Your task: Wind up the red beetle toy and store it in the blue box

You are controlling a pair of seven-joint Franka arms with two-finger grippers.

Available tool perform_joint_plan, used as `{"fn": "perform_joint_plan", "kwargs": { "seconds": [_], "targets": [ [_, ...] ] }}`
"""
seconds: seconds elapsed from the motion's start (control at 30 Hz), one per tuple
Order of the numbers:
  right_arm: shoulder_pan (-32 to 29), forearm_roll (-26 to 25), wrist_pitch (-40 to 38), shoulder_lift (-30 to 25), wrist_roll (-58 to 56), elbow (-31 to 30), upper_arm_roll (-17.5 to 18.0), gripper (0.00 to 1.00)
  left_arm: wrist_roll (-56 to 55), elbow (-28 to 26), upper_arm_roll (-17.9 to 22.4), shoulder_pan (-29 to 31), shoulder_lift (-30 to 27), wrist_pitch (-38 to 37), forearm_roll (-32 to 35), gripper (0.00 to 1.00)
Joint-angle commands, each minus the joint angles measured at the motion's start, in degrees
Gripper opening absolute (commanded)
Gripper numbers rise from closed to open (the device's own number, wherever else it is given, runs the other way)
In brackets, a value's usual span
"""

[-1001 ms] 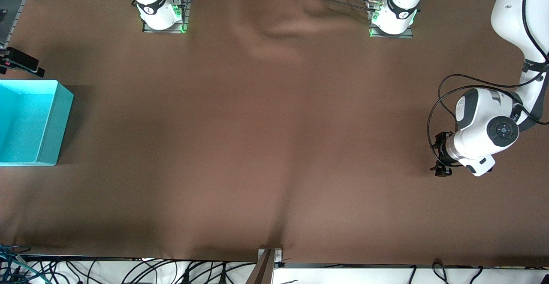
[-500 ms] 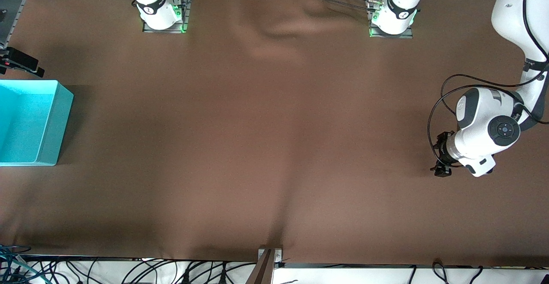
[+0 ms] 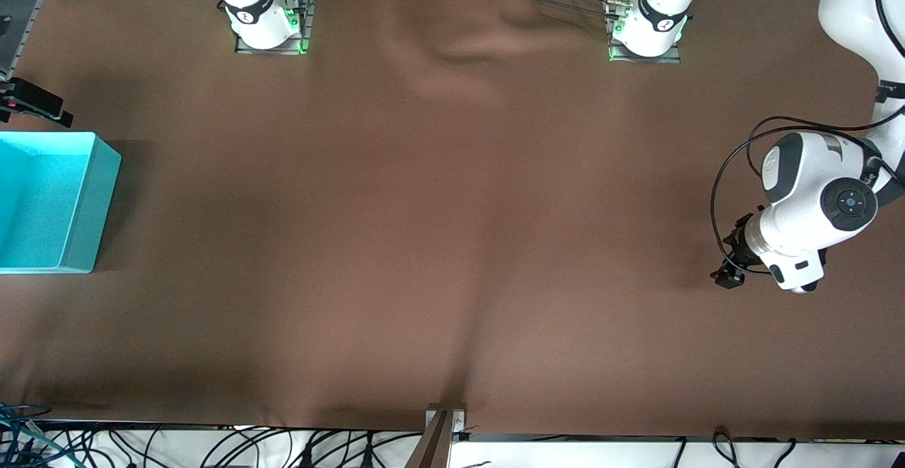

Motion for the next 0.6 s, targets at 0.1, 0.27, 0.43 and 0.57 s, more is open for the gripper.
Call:
{"fn": "perform_joint_plan", "kwargs": {
  "seconds": [0.1, 0.27, 0.43, 0.57],
  "targets": [
    [-0.2, 0.7, -0.5, 0.2, -0.9, 1.2, 0.0, 1.00, 15.6, -0.4, -1.2, 2.6, -6.5, -5.5, -6.4, 0.90],
    [-0.4, 0.7, -0.5, 0.3, -1.4, 1.1, -0.2, 1.00, 20.9, -0.4, -1.3, 2.6, -9.1, -7.4, -7.3, 0.97],
    [-0.4, 0.2, -0.5, 0.3, -1.3, 1.1, -0.2, 1.00, 25.1, 0.0, -1.4, 2.6, -11.0, -9.6, -8.3, 1.00],
    [-0.4, 0.2, -0.4, 0.3, -1.2, 1.1, -0.2, 1.00, 29.1, 2.3, -1.2, 2.6, -11.9, -11.4, -12.4, 1.00]
  ]
}}
